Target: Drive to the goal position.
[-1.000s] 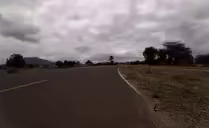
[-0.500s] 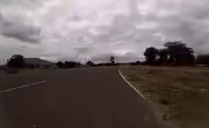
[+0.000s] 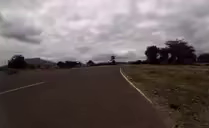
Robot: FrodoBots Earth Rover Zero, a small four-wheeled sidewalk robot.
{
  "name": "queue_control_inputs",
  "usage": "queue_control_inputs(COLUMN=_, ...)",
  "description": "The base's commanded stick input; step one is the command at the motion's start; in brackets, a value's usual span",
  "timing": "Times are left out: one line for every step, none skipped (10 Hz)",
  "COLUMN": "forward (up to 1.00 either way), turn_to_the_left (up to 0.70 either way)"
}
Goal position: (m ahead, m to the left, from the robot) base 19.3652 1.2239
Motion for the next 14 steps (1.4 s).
queue_control_inputs(forward=0.50, turn_to_the_left=-0.06)
queue_control_inputs(forward=0.50, turn_to_the_left=-0.30)
queue_control_inputs(forward=0.50, turn_to_the_left=-0.50)
queue_control_inputs(forward=0.50, turn_to_the_left=-0.50)
queue_control_inputs(forward=0.50, turn_to_the_left=-0.49)
queue_control_inputs(forward=0.50, turn_to_the_left=-0.25)
queue_control_inputs(forward=0.50, turn_to_the_left=-0.01)
queue_control_inputs(forward=0.50, turn_to_the_left=0.00)
queue_control_inputs(forward=0.50, turn_to_the_left=0.00)
queue_control_inputs(forward=0.50, turn_to_the_left=0.00)
queue_control_inputs(forward=0.50, turn_to_the_left=0.00)
queue_control_inputs(forward=0.50, turn_to_the_left=0.00)
queue_control_inputs(forward=0.50, turn_to_the_left=0.00)
queue_control_inputs(forward=0.50, turn_to_the_left=0.00)
